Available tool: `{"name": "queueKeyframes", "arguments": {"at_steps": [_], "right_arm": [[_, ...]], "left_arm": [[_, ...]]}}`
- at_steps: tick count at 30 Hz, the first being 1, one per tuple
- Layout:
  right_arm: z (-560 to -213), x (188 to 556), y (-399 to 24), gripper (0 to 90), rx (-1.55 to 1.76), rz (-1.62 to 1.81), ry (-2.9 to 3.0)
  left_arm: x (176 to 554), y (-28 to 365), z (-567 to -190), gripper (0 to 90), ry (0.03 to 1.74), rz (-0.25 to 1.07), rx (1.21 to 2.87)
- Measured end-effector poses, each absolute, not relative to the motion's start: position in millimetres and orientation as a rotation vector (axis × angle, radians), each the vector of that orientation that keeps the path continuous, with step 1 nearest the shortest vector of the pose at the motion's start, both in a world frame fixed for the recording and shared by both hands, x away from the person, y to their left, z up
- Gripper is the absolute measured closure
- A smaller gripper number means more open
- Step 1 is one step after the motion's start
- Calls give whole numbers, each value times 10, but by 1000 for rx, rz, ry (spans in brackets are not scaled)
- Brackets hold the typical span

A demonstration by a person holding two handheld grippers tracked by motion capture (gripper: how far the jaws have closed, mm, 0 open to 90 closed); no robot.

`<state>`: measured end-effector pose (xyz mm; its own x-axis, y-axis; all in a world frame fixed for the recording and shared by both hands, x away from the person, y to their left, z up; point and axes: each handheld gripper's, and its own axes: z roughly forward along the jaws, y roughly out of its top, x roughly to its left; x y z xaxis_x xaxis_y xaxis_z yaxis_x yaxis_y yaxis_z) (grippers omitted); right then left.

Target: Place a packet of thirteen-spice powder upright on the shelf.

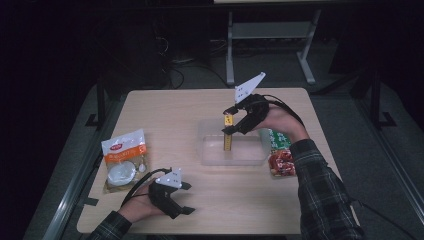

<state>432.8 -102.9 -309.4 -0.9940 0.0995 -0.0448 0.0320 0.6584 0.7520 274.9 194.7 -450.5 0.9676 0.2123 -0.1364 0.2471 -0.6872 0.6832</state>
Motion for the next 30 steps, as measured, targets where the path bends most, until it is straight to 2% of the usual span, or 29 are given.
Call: {"name": "queueKeyframes", "arguments": {"at_steps": [30], "right_arm": [[-3216,4431,-1071,310,66,1284,2829]], "left_arm": [[2741,1941,-4510,181,320,-73,2350]]}}
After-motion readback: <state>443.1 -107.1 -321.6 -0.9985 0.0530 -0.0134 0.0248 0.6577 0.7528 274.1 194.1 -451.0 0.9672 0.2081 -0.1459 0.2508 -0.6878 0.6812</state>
